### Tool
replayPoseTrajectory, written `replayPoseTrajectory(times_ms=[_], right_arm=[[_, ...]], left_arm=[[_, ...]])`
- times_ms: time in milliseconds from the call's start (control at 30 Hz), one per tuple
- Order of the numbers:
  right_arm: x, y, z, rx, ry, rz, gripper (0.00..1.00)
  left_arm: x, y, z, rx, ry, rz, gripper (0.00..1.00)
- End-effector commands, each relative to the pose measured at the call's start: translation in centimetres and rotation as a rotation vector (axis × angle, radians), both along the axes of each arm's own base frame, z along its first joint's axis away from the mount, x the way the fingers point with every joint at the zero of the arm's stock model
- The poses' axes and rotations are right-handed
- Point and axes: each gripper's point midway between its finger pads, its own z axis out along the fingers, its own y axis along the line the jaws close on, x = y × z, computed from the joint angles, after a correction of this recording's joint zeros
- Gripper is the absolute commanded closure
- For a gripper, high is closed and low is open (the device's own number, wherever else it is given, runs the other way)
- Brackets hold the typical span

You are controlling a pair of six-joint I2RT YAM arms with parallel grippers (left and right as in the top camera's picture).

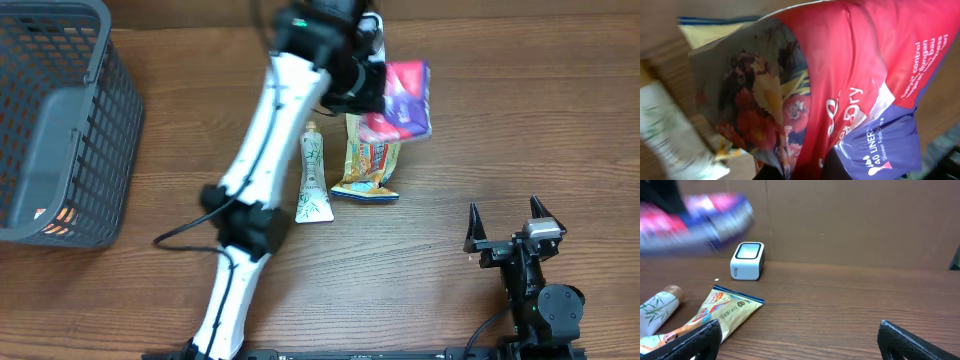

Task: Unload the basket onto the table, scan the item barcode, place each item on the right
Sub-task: 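Lift the red pack out and place it right of the yellow bag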

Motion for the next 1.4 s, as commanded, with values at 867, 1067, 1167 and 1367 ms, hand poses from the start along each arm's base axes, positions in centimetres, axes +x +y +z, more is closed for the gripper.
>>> replayPoseTrajectory(times_ms=[867, 1067, 1167, 1367], right_arm=[[0.0, 0.1, -0.1, 0.003, -0.005, 0.002, 0.00], [0.0, 0.1, -0.1, 0.003, -0.005, 0.002, 0.00], [0.0, 0.1, -0.1, 0.003, -0.005, 0.002, 0.00], [0.0, 0.1, -0.1, 0.003, -0.005, 0.002, 0.00]], left_arm=[[-4.0, -6.9, -8.7, 0.018, 0.208, -0.124, 0.67], [-3.5, -6.7, -6.0, -0.070, 0.187, -0.143, 0.68], [-2.3, -4.8, -2.9, -0.103, 0.131, -0.114, 0.67], [-0.1, 0.6, 4.2, -0.151, -0.027, -0.027, 0.35]])
